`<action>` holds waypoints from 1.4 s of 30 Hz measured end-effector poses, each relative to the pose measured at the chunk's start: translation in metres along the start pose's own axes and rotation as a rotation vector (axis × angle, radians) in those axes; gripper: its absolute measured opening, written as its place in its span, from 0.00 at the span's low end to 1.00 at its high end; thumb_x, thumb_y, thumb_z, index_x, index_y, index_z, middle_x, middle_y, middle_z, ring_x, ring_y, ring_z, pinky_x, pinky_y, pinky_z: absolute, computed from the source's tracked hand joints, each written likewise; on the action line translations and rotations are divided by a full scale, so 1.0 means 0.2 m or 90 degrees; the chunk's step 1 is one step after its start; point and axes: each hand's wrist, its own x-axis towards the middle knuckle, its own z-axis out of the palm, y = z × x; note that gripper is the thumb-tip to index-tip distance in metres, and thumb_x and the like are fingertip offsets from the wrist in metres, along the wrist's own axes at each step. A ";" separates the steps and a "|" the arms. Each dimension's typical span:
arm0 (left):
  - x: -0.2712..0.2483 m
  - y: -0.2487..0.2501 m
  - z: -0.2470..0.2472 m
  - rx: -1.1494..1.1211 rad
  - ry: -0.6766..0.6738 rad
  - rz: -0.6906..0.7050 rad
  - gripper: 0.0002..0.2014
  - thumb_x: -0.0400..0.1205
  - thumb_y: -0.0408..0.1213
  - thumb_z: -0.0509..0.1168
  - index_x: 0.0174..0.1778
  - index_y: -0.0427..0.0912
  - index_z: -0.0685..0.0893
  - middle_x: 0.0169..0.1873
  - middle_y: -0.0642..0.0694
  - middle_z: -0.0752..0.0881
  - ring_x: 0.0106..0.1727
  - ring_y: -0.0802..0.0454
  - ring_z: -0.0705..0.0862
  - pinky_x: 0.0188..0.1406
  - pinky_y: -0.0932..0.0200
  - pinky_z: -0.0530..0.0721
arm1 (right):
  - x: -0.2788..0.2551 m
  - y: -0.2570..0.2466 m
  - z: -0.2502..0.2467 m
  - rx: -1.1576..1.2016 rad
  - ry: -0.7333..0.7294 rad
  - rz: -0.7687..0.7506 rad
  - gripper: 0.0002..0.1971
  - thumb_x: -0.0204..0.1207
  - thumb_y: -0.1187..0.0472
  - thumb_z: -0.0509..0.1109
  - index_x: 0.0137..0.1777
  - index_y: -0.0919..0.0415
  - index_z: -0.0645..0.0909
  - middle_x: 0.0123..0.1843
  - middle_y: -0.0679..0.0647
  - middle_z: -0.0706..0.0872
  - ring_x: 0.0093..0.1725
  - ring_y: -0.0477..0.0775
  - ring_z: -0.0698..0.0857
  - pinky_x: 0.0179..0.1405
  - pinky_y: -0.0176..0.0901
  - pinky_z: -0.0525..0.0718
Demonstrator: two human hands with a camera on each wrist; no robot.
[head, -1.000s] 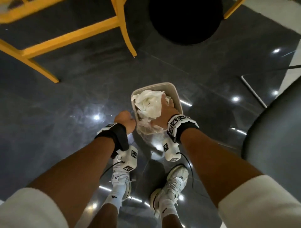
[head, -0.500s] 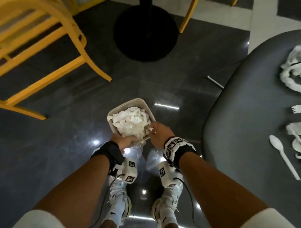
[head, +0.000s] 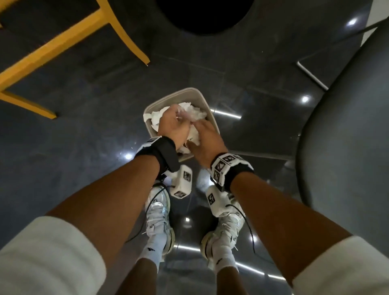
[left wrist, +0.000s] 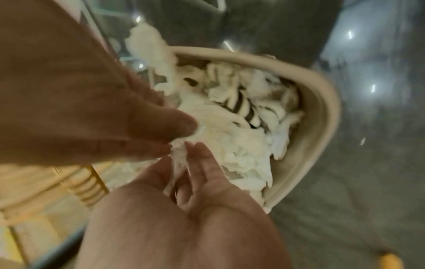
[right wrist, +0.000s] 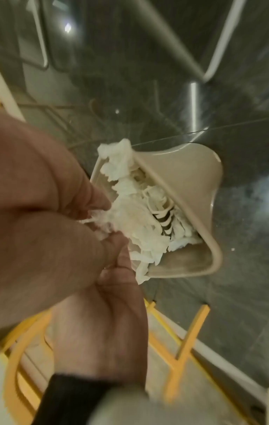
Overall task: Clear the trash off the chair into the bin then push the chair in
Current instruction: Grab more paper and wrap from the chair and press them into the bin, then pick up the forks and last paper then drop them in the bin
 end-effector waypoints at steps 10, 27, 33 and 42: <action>0.10 -0.18 -0.15 0.327 -0.246 -0.035 0.25 0.83 0.40 0.59 0.79 0.46 0.73 0.81 0.46 0.70 0.81 0.45 0.69 0.79 0.56 0.65 | 0.29 -0.01 0.16 -0.371 -0.162 0.114 0.36 0.82 0.42 0.59 0.88 0.51 0.55 0.89 0.57 0.55 0.86 0.64 0.60 0.83 0.61 0.63; -0.07 0.30 -0.27 0.546 -0.171 -0.102 0.15 0.80 0.31 0.60 0.57 0.28 0.86 0.60 0.30 0.87 0.62 0.32 0.85 0.58 0.49 0.82 | -0.49 -0.19 -0.67 0.008 0.038 0.138 0.35 0.80 0.54 0.66 0.84 0.55 0.58 0.83 0.57 0.61 0.75 0.66 0.77 0.73 0.59 0.79; -0.20 0.55 -0.08 0.610 -0.150 -0.033 0.17 0.82 0.32 0.58 0.57 0.28 0.87 0.62 0.27 0.85 0.65 0.31 0.84 0.64 0.47 0.80 | -0.86 0.06 -1.01 0.116 0.214 0.137 0.21 0.79 0.56 0.67 0.72 0.52 0.76 0.61 0.52 0.87 0.56 0.57 0.87 0.63 0.51 0.85; -0.60 1.23 0.71 0.445 -0.269 0.364 0.16 0.72 0.35 0.62 0.55 0.41 0.85 0.48 0.39 0.86 0.50 0.35 0.86 0.57 0.45 0.84 | -1.50 0.98 -1.53 -0.006 0.483 0.568 0.33 0.69 0.41 0.73 0.73 0.52 0.75 0.78 0.62 0.70 0.77 0.68 0.69 0.73 0.64 0.75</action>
